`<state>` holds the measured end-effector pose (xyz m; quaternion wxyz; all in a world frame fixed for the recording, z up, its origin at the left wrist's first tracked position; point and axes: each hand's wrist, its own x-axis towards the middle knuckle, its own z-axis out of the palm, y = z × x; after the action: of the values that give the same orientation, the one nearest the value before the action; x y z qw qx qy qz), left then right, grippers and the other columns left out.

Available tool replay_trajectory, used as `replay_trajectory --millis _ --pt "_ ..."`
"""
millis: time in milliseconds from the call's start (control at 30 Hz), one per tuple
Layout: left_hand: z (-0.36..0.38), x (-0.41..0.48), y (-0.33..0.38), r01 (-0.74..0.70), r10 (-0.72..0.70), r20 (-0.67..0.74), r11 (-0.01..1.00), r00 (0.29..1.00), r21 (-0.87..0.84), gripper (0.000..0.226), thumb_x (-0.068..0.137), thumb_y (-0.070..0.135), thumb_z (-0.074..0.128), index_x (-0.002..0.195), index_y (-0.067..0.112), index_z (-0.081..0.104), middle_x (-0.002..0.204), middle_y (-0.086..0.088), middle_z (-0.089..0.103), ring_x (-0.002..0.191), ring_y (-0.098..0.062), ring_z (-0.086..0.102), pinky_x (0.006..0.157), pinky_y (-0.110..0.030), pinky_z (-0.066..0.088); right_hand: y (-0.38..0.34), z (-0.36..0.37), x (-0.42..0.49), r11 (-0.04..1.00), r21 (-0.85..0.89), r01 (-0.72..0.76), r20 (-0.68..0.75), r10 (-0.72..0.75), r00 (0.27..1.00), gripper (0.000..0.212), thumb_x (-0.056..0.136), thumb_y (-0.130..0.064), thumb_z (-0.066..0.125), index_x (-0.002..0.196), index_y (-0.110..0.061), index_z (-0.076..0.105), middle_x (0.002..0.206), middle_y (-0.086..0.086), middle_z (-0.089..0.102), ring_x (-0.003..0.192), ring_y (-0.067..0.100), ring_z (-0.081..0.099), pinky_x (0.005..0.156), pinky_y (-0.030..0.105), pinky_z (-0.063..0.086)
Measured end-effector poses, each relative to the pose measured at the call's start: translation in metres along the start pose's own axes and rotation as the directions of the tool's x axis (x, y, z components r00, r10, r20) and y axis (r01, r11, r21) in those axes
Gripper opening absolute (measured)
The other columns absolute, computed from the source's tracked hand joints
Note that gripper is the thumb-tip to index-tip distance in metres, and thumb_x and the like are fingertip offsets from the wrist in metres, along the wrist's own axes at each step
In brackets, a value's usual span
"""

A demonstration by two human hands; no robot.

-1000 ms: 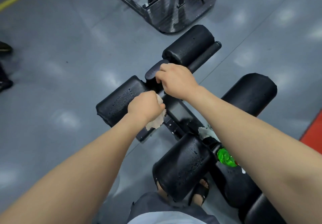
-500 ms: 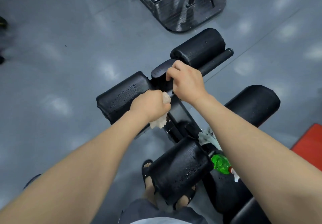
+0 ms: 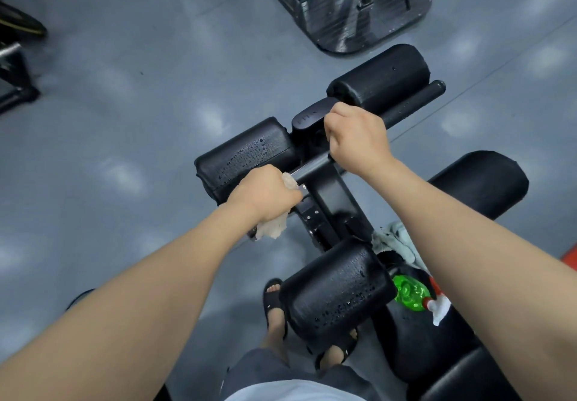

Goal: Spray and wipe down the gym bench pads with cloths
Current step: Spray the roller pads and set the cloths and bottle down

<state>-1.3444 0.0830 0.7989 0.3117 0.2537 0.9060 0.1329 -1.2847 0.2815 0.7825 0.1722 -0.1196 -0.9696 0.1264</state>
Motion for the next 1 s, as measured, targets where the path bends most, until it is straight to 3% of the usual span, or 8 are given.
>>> replay_trajectory --millis 200,267,433,567,733,800,900,1000 --pt "-0.015 0.014 -0.003 0.118 -0.020 0.358 0.961 0.933 -0.252 0.015 0.070 0.028 0.068 0.066 0.013 0.066 0.064 -0.007 0.061 0.059 -0.023 0.059 0.055 -0.033 0.043 0.002 0.004 0.001 1.000 -0.021 -0.012 -0.031 0.011 0.999 0.036 0.078 -0.020 0.028 0.073 -0.011 0.062 0.082 0.006 0.059 0.070 0.034 0.056 0.052 0.030 0.030" --pt "-0.019 0.015 -0.002 0.106 0.000 0.390 0.963 0.921 -0.249 0.016 0.075 0.025 0.067 0.068 0.012 0.067 0.064 -0.006 0.062 0.058 -0.024 0.061 0.052 -0.030 0.043 0.003 0.005 0.001 1.000 -0.028 -0.012 -0.037 0.011 0.999 0.034 0.078 -0.019 0.029 0.073 -0.011 0.062 0.081 0.006 0.059 0.070 0.033 0.057 0.051 0.029 0.030" --pt "-0.013 0.003 0.003 -0.019 0.031 0.153 0.997 0.988 -0.081 0.029 0.083 0.028 0.062 0.076 0.000 0.061 0.069 -0.005 0.064 0.065 -0.024 0.058 0.061 -0.041 0.053 0.003 0.007 0.001 0.999 -0.042 -0.014 -0.052 0.012 0.999 0.029 0.078 -0.018 0.034 0.073 -0.012 0.062 0.081 0.006 0.059 0.070 0.033 0.057 0.051 0.028 0.030" --pt "-0.004 -0.009 0.007 0.045 -0.045 -0.007 0.997 0.999 0.068 0.023 0.083 0.038 0.060 0.079 0.015 0.059 0.080 -0.004 0.063 0.078 -0.028 0.062 0.068 -0.033 0.053 0.003 0.007 0.000 0.999 -0.050 -0.014 -0.050 0.012 0.999 0.031 0.079 -0.018 0.033 0.074 -0.012 0.063 0.082 0.006 0.059 0.072 0.033 0.057 0.052 0.029 0.029" --pt "-0.012 -0.014 0.017 0.097 -0.105 0.028 0.973 0.994 0.208 0.025 0.085 0.041 0.056 0.068 0.023 0.056 0.073 0.002 0.058 0.067 -0.021 0.054 0.066 -0.029 0.045 0.002 0.008 -0.001 0.998 -0.064 -0.013 -0.055 0.009 0.998 0.030 0.080 -0.019 0.034 0.074 -0.012 0.063 0.082 0.006 0.059 0.072 0.033 0.058 0.054 0.029 0.025" --pt "-0.011 -0.016 0.017 0.115 -0.120 0.004 0.964 0.993 0.238 0.022 0.086 0.038 0.054 0.075 0.020 0.060 0.074 0.001 0.059 0.071 -0.025 0.057 0.067 -0.030 0.046 0.002 0.009 0.000 0.998 -0.068 -0.014 -0.054 0.010 0.998 0.030 0.080 -0.019 0.035 0.075 -0.012 0.063 0.083 0.007 0.059 0.073 0.034 0.058 0.054 0.029 0.025" --pt "-0.005 -0.027 0.012 0.065 -0.028 -0.096 0.910 0.995 0.410 0.011 0.091 0.026 0.054 0.083 0.021 0.059 0.083 -0.001 0.056 0.078 -0.030 0.056 0.070 -0.032 0.046 0.003 0.007 -0.001 0.997 -0.079 -0.018 -0.046 0.015 0.999 0.027 0.080 -0.017 0.037 0.076 -0.011 0.063 0.084 0.007 0.059 0.074 0.034 0.058 0.055 0.029 0.025" --pt "-0.009 -0.031 0.004 -0.016 0.054 -0.062 0.866 0.997 0.500 0.012 0.095 0.023 0.055 0.085 0.019 0.054 0.087 -0.002 0.058 0.079 -0.031 0.058 0.068 -0.031 0.041 0.003 0.007 -0.002 0.998 -0.065 -0.012 -0.042 0.009 0.999 0.024 0.081 -0.016 0.041 0.077 -0.010 0.064 0.085 0.007 0.060 0.076 0.033 0.058 0.055 0.030 0.026"
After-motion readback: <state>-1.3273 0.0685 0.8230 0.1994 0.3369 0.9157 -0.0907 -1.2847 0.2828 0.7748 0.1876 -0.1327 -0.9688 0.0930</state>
